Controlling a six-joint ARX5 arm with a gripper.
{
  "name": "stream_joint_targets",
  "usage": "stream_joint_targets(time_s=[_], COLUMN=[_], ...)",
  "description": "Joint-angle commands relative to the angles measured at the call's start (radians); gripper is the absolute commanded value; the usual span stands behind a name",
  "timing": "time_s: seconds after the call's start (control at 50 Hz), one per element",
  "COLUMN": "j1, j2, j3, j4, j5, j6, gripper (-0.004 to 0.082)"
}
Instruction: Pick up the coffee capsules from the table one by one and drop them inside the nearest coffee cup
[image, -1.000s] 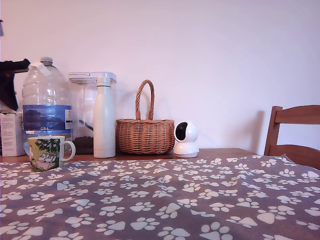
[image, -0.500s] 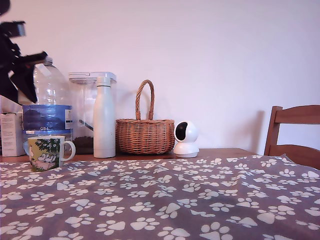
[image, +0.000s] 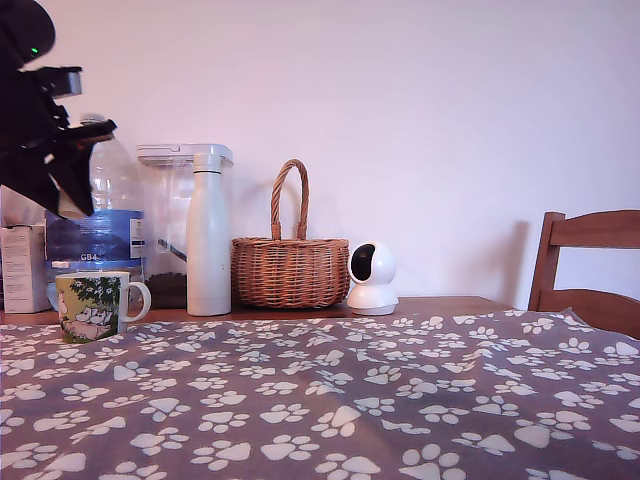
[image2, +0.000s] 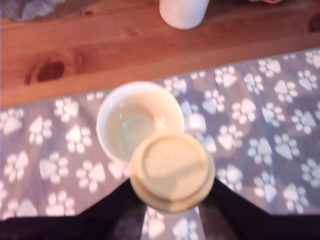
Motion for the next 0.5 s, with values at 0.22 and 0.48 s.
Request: stream_joint_targets(time_s=[0.22,0.48], j1=[-0.010,-0.009], j2=[0.137,0.229], j3=[0.116,0.194], j4=[-0.037,-0.071], j5=[-0.003,-0.007], j6=[0.010,0.018], gripper=[0.0219,0.0219])
